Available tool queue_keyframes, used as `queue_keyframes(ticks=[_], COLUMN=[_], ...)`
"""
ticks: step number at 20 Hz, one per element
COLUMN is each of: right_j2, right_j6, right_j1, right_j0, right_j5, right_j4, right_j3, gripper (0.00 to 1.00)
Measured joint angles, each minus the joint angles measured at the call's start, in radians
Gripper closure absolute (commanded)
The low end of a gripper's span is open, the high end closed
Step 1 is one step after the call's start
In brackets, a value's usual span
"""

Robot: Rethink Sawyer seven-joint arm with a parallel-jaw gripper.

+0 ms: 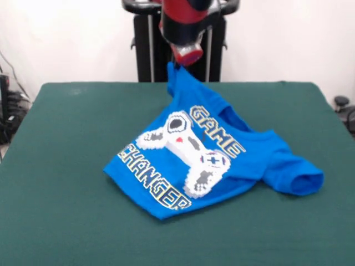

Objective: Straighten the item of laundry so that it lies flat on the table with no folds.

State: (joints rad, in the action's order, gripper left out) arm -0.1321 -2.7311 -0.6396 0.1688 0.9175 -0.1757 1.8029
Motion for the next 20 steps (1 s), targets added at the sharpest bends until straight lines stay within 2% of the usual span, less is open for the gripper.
queue_keyframes(ticks=[6,12,13,16,20], right_j2=[0.000,0.001,0.005,0.008,0.046], right_j6=[0.000,0.000,0.000,0.000,0.000], right_j1=[-0.111,-0.135,-0.135,-0.135,-0.134], right_j0=[0.050,0.115,0.143,0.153,0.214], right_j5=[0.025,0.025,0.025,0.025,0.025], right_j4=[-0.047,-0.108,-0.133,-0.139,-0.149], right_j3=[0.099,0.128,0.133,0.135,0.139], gripper=[1.00,1.00,0.00,0.00,0.00])
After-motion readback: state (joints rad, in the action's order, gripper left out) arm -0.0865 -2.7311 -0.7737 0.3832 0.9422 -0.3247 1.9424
